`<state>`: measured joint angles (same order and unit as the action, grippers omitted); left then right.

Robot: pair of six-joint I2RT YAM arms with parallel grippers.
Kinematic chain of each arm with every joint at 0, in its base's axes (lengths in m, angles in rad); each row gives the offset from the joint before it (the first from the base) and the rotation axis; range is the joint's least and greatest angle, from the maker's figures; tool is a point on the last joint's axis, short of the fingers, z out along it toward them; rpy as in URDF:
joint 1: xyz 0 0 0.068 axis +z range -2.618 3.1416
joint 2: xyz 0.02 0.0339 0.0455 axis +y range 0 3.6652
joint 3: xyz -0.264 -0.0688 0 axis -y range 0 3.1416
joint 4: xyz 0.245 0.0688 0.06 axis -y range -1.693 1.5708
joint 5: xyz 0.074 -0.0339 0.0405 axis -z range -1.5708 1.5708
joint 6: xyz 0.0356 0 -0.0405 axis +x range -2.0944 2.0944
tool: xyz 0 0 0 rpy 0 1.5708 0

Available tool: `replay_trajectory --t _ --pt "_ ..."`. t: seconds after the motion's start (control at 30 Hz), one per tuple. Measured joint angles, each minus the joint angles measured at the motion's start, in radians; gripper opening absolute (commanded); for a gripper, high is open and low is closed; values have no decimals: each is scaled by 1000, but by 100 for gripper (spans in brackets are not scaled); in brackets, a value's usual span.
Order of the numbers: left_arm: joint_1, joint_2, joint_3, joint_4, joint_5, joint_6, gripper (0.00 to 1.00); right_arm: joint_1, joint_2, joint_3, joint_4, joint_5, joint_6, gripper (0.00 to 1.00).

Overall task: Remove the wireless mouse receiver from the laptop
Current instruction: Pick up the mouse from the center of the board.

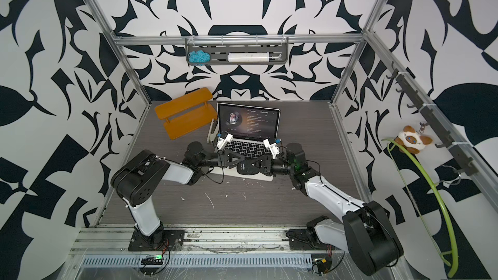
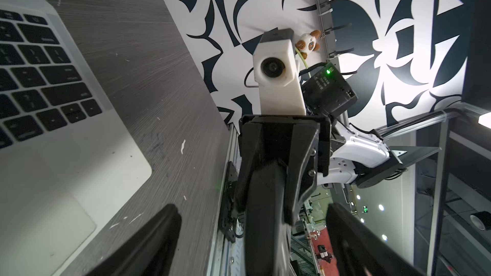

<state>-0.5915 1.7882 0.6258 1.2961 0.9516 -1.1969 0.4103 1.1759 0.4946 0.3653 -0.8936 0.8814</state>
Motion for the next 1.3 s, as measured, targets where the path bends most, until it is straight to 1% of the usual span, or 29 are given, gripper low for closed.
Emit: replay_trajectory --t 0.1,0.2,0.23,0.37,0.53,0.6,0.7,0.87,0.9,0.93,0.97,1.0,1.03,1.07,1.27,1.3 --pt "0 -54 0 -107 4 64 86 -4 8 3 0 6 -3 0" --pt "-6 -92 1 -195 12 123 86 -4 23 14 4 6 -1 0" --pt "-10 -97 3 -220 15 136 80 -4 29 17 9 6 2 0" --pt "-35 -96 21 -297 26 178 66 -3 35 19 25 6 12 0" --pt "-54 -74 38 -286 41 170 48 -1 35 19 32 6 19 0" --pt "-54 -66 38 -277 46 159 33 5 35 19 31 10 20 0" --pt "-51 -64 39 -269 64 134 22 10 37 19 43 11 -2 0" --pt "-49 -64 40 -257 73 116 11 12 37 19 53 10 -10 4" --pt "-49 -64 40 -256 74 114 10 12 37 19 54 9 -10 6" --pt "-48 -64 40 -254 74 112 10 12 37 19 54 9 -10 10" --pt "-48 -64 40 -252 75 110 10 12 37 19 54 9 -10 18" --pt "-48 -63 40 -248 76 105 10 12 37 19 54 9 -10 28" --pt "-48 -61 40 -244 76 102 10 12 37 19 54 8 -10 35" --pt "-48 -59 40 -241 77 99 10 12 37 19 53 8 -9 39" --pt "-48 -42 39 -229 76 97 10 -22 26 20 25 -14 -4 55" --pt "-48 -39 39 -226 76 97 9 -34 17 20 14 -21 -2 56"
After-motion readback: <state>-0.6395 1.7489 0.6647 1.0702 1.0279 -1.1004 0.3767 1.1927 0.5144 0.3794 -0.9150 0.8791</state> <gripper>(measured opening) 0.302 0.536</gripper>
